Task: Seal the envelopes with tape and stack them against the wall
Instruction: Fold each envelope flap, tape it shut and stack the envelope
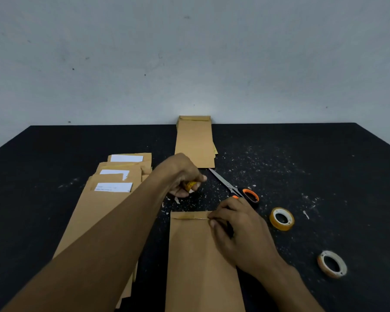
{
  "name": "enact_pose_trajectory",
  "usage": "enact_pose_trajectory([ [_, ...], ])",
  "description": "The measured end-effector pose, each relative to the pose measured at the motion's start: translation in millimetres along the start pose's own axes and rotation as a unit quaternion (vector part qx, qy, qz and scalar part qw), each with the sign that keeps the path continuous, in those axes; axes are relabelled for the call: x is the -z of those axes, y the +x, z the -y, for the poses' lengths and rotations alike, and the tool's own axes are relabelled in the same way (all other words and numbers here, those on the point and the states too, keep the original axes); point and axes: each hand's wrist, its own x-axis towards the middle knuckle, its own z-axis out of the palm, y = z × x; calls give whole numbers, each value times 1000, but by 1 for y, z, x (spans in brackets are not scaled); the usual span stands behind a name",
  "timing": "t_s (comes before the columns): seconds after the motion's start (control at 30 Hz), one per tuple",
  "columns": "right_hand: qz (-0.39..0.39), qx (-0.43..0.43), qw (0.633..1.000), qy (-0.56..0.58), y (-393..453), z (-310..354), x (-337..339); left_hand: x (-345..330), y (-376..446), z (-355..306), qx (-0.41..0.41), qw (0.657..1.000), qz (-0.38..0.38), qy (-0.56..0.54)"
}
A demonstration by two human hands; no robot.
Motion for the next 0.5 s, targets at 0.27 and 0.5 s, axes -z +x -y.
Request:
enact_pose_trajectory([
  [0.27, 6, -6, 1000, 9, 0, -1, 1, 5, -2, 4, -6, 996, -24, -83],
  [0.5, 2, -8, 1000, 19, -1, -2, 0, 5, -34, 43, -101, 949, 51, -296],
])
